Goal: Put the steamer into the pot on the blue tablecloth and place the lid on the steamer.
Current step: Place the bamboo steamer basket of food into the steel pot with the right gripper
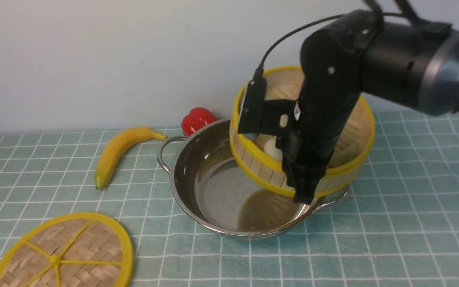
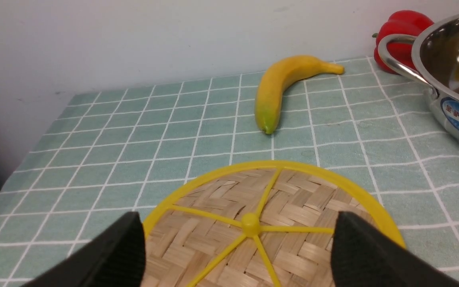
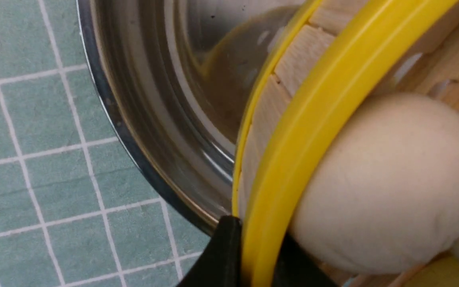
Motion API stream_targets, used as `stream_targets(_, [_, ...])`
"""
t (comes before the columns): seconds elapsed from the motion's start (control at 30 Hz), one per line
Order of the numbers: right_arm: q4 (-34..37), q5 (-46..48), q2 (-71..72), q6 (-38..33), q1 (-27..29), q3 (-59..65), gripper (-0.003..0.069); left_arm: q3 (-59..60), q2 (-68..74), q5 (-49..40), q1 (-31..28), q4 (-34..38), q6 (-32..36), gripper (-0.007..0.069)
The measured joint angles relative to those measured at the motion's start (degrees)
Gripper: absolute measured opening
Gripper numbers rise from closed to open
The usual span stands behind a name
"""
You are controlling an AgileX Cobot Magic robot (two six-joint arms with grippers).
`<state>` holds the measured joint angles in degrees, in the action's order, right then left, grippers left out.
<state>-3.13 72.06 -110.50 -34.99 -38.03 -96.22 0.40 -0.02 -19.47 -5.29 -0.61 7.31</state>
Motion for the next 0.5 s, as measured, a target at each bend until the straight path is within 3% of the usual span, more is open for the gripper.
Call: stream_targets(0.5, [-0.71,0.11,-2.07,-2.98,-4.47,-3.17,0.0061,0.0,0.0,0.0,0.0,0.0,0.0,0.0578])
